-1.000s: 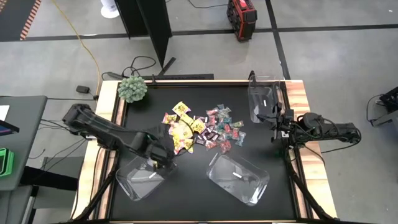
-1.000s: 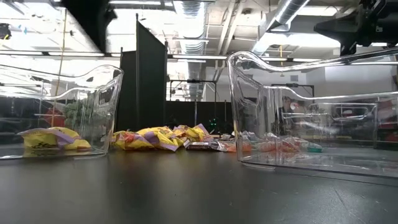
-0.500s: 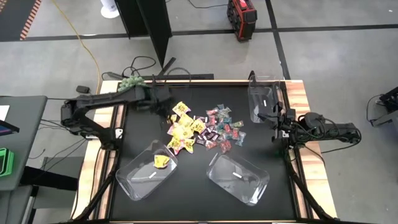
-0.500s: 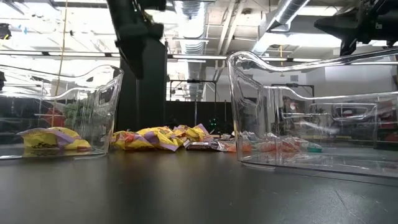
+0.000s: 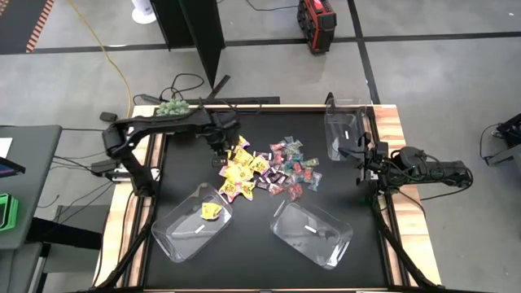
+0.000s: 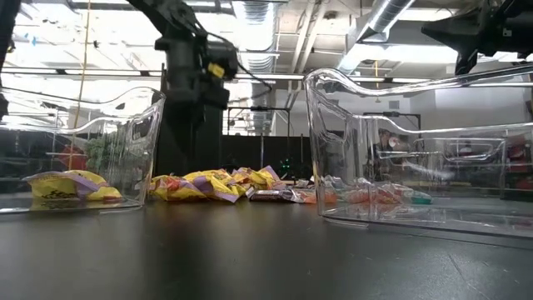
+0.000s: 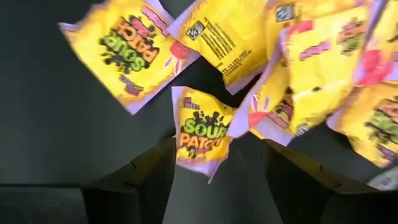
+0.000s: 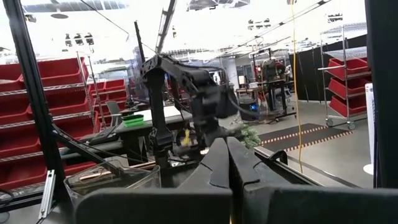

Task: Sort candy
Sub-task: Put the yellow candy in the bottom left transparent container, then put the green candy in the top right transparent container

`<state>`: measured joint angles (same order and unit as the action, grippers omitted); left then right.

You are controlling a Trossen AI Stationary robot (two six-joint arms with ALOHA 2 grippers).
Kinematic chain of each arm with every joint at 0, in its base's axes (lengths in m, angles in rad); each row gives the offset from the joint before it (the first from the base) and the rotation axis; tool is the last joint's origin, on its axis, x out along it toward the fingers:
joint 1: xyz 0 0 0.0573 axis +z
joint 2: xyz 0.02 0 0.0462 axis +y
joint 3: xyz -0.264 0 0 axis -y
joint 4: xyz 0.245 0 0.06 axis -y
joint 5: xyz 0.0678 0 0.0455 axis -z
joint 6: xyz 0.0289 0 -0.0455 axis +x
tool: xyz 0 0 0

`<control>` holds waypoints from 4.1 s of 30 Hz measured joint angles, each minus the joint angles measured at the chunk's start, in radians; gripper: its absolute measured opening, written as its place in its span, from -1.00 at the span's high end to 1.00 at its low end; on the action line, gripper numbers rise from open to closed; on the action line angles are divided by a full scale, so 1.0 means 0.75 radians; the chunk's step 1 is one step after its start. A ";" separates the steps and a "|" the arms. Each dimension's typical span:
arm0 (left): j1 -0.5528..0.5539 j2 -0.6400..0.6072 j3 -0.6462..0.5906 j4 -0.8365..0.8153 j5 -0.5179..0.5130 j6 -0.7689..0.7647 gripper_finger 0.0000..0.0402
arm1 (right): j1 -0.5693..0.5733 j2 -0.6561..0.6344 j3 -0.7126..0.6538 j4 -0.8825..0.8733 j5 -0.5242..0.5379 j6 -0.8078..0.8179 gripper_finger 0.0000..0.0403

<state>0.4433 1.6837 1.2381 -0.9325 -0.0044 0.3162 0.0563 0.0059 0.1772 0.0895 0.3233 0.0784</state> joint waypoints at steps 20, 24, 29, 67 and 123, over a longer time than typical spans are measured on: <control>0.034 0.266 -0.001 0.027 -0.124 0.022 0.07 | 0.000 0.000 0.000 -0.012 0.000 0.001 1.00; 0.033 0.235 -0.001 -0.012 -0.179 0.020 0.43 | 0.000 0.000 0.000 -0.012 0.000 0.001 1.00; 0.034 0.143 -0.001 -0.030 -0.229 0.039 0.91 | 0.000 0.000 0.000 -0.010 0.000 -0.006 1.00; -1.061 -0.195 0.001 -0.320 0.003 -0.699 0.95 | 0.000 0.370 0.196 -0.064 0.000 -0.079 0.17; -0.570 -0.716 0.001 -0.097 -0.598 -0.418 -0.47 | -0.724 2.216 1.068 -1.130 -0.642 -0.648 -0.07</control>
<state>0.0159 1.1465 1.2385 -1.0052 -0.4529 0.0031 -0.4866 1.6681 0.9782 -0.7581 -0.1580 -0.4073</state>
